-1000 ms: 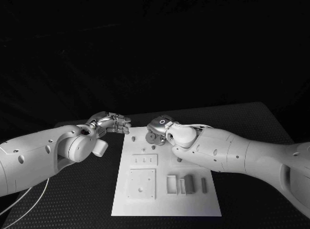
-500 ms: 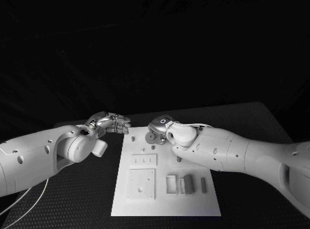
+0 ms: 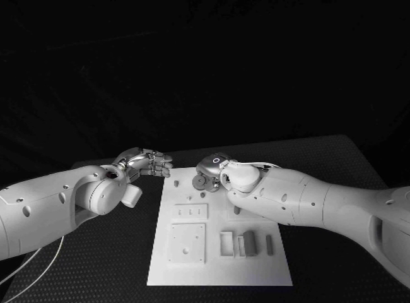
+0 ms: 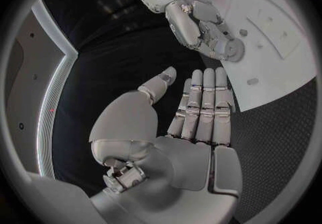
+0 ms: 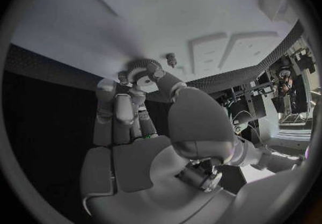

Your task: Assemble the parts on the task board

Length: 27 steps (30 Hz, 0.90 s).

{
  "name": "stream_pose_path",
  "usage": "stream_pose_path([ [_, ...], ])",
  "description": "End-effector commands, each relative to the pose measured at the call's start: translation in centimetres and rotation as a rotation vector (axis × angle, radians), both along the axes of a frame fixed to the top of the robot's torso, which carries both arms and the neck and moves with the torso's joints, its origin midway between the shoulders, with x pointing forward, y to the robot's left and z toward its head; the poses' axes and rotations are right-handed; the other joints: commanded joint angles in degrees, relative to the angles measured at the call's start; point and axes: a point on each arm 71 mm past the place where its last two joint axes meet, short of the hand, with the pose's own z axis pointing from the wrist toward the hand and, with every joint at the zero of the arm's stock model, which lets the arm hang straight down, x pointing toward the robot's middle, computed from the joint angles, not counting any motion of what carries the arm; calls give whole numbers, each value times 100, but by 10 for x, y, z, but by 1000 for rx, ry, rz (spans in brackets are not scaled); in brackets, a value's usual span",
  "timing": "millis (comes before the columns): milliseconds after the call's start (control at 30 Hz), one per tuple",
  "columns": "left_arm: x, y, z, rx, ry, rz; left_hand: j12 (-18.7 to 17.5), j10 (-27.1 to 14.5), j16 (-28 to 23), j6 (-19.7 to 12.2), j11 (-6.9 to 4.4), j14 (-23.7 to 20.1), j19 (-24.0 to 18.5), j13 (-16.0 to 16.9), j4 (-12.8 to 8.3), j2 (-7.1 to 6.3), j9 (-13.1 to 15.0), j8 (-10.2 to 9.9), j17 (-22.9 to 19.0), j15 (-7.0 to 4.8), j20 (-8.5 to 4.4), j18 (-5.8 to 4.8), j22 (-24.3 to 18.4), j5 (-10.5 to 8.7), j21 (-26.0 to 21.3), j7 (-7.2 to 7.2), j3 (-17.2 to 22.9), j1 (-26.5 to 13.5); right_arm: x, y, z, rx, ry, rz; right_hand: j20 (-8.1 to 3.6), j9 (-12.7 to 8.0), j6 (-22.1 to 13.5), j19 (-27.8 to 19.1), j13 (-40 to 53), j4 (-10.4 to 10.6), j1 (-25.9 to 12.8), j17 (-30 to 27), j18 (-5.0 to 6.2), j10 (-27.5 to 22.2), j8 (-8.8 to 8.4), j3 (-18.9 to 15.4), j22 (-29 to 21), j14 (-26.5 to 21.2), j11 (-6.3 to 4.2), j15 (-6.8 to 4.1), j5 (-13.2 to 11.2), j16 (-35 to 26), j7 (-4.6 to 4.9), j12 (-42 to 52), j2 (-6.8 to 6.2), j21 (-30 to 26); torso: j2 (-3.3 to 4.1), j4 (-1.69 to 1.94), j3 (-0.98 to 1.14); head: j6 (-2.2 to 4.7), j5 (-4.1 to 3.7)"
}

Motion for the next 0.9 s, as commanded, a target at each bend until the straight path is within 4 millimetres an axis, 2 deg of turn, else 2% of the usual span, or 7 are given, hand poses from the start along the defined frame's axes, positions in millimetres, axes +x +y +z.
stream_pose_path([
  [33,0,-1,1,-5,-7,-11,-39,-12,-37,-22,21,26,-7,6,10,-8,9,-30,10,21,31,100,8,-22,-18,5,-23,-46,-1,-2,-6,-26,59,-4,-8,16,-23,-51,-6,-11,20,-6,253,-16,2,-2,110,-10,-46,-27,16,-22,-26,27,70,-7,0,329,0,-2,-2],
  [167,0,-1,1,-5,-6,-12,-40,-12,-39,-21,21,26,-6,6,10,-7,9,-30,12,21,31,100,9,-22,-19,5,-22,-46,0,-4,-7,-31,83,-11,-5,31,-16,-73,-7,-11,83,-24,253,-35,23,73,111,-39,-50,-32,25,-26,-30,27,158,-10,0,329,0,-2,-2],
  [333,0,-1,1,-4,-6,-11,-40,-12,-41,-22,22,27,-6,7,10,-7,10,-30,14,21,31,100,10,-22,-20,5,-22,-46,0,-6,-7,-27,88,-18,37,48,-31,-111,-1,8,94,-29,253,-77,46,496,118,-82,-57,-34,31,-21,-37,39,382,1,0,328,2,-7,-6],
  [467,0,0,1,-4,-7,-9,-41,-12,-43,-22,22,27,-6,8,10,-7,11,-31,15,21,32,100,10,-22,-21,5,-22,-45,2,-10,-7,-21,82,-32,52,56,-49,-113,3,33,-66,-9,253,-86,56,703,118,-80,-55,-34,30,-9,-32,55,493,28,0,330,1,-8,-10],
  [600,1,0,1,-4,-7,-9,-42,-12,-44,-22,22,27,-6,9,10,-7,11,-31,16,22,32,100,11,-23,-22,5,-22,-46,2,-12,-6,-14,74,-35,46,61,-101,-101,0,32,-189,21,253,-85,52,979,116,-55,-36,-20,28,6,-14,71,534,60,-1,328,3,-9,-13],
  [900,0,1,1,-3,-7,-5,-45,-13,-49,-23,23,27,-6,10,11,-7,12,-33,20,23,33,99,13,-23,-24,6,-22,-47,2,-22,-1,15,61,-45,35,81,-64,-88,-1,19,-255,41,253,-77,88,1088,116,-32,-15,-1,22,17,8,85,530,84,0,325,4,-2,-29],
])
